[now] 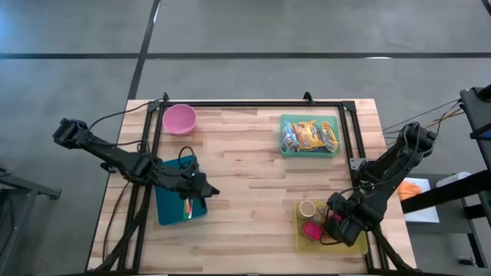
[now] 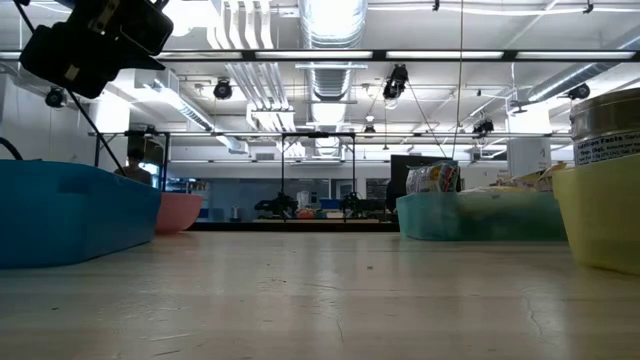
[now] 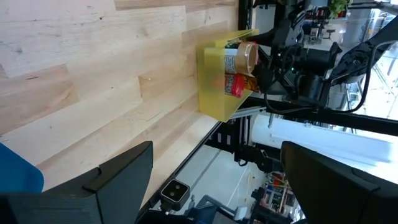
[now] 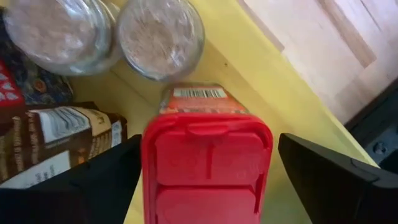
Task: Pick & Place Food Item
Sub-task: Put the red spice can into the yellow bin, then return to Home Position
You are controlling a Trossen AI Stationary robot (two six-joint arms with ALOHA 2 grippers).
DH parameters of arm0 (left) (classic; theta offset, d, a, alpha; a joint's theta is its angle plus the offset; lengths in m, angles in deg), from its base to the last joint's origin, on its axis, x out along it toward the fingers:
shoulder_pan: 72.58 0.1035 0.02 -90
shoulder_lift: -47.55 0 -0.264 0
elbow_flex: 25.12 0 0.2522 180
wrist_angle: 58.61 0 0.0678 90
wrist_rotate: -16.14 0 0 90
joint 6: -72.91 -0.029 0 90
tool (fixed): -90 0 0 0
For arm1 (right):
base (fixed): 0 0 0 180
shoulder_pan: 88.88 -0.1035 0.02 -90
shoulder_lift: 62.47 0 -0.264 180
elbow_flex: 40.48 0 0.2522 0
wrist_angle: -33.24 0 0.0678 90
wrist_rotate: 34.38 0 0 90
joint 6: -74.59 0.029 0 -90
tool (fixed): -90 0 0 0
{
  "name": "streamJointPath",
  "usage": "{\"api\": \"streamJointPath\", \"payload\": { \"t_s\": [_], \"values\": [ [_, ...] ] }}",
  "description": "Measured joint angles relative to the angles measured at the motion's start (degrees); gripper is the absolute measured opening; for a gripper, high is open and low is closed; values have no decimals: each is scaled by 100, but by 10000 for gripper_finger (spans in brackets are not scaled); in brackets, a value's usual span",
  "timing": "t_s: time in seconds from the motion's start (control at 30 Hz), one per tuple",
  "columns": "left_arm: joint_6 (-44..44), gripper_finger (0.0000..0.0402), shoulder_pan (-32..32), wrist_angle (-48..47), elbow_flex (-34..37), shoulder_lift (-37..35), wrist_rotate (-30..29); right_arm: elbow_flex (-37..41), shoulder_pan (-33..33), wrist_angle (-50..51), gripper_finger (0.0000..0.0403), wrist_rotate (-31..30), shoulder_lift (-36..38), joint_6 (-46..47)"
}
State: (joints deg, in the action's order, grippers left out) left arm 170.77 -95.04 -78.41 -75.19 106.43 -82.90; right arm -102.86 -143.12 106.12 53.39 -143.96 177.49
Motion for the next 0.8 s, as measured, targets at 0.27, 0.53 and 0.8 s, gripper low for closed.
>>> {"api": "streamJointPath", "payload": {
  "t_s": [0.27,0.53,0.8],
  "values": [
    [-31,356,0,-4,0,0,3,-276,-2,169,369,224,4,-247],
    [-37,356,0,-23,0,0,95,-1371,-43,1775,369,220,11,-569],
    [-49,356,0,-100,2,0,216,-2375,-68,2619,276,-406,23,-892]
  ]
}}
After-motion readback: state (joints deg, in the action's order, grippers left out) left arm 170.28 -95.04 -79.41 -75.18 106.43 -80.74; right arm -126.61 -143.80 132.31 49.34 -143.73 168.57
